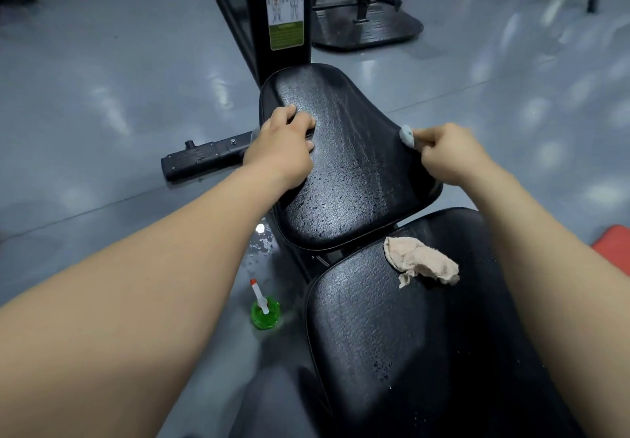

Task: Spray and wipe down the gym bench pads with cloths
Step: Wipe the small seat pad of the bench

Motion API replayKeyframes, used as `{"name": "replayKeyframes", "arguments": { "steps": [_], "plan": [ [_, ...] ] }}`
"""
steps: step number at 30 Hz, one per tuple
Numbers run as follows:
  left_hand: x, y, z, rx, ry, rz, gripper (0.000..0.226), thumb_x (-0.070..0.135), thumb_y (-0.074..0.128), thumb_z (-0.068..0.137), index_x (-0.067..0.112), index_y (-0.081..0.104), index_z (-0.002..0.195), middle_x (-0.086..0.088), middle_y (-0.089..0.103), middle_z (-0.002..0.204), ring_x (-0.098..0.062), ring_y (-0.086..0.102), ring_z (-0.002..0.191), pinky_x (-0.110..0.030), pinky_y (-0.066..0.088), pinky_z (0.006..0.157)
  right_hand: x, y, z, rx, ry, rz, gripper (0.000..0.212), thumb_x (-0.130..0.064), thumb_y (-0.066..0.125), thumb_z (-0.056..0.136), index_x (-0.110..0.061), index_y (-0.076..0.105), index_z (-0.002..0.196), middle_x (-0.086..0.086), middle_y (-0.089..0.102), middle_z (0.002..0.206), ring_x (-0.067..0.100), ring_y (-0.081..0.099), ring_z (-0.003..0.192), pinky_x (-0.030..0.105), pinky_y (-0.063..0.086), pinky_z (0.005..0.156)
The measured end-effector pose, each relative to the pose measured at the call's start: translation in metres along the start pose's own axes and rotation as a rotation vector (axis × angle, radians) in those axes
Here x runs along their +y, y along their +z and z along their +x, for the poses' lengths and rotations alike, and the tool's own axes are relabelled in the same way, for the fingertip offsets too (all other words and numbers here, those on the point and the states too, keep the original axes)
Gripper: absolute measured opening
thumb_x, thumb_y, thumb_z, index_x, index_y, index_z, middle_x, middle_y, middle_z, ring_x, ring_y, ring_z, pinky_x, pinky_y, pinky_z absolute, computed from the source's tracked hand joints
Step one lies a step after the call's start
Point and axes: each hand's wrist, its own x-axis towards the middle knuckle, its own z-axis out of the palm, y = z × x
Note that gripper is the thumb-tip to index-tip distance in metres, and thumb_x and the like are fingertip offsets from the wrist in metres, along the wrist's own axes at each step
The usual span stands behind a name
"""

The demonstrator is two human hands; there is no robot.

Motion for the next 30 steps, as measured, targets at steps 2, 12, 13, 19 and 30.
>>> {"name": "replayKeyframes", "arguments": {
  "steps": [2,12,13,19,30],
  "plan": [
    [-0.001,-0.001,-0.001,-0.005,-0.003,-0.011,0.04,0.029,0.049,0.103,0.035,0.044,0.143,0.004,0.019,0.164,-0.028,0.023,0.15,-0.052,0.031,0.117,-0.001,0.002,-0.007,0.017,-0.007,-0.017,0.039,-0.014,0.05,0.099,-0.032,0.067,0.129,0.014,0.07,0.12,0.032,0.062,0.107,0.026,0.038,0.081],
    [0.005,0.001,-0.007,0.036,0.01,-0.019,0.041,0.023,0.047,0.104,0.031,0.045,0.144,0.0,0.017,0.166,-0.023,0.02,0.151,-0.05,0.025,0.12,0.002,0.008,-0.05,0.091,-0.085,-0.138,0.041,0.001,0.051,0.091,-0.013,0.068,0.125,0.009,0.064,0.137,0.031,0.056,0.13,0.036,0.048,0.101],
    [0.005,0.001,-0.007,0.035,0.01,-0.014,0.041,0.023,0.047,0.104,0.031,0.044,0.144,0.0,0.017,0.166,-0.023,0.02,0.151,-0.05,0.025,0.12,0.001,0.006,-0.04,0.089,-0.048,-0.091,0.041,0.001,0.051,0.09,-0.014,0.07,0.124,0.008,0.066,0.135,0.028,0.057,0.129,0.033,0.048,0.1],
    [0.001,0.0,-0.008,0.021,0.017,-0.014,0.042,0.025,0.046,0.105,0.032,0.043,0.146,0.002,0.016,0.167,-0.025,0.018,0.153,-0.047,0.026,0.119,-0.009,0.002,-0.036,0.033,0.016,-0.102,0.044,-0.005,0.048,0.086,-0.018,0.066,0.124,0.019,0.066,0.101,0.038,0.056,0.092,0.034,0.047,0.077],
    [-0.002,0.0,-0.006,0.003,0.011,-0.03,0.042,0.027,0.046,0.105,0.036,0.042,0.146,0.005,0.014,0.167,-0.023,0.015,0.154,-0.049,0.027,0.119,0.012,-0.003,-0.045,0.11,0.006,-0.059,0.038,-0.001,0.053,0.095,-0.017,0.071,0.124,0.002,0.049,0.068,0.021,0.048,0.062,0.02,0.033,0.06]
  ]
}}
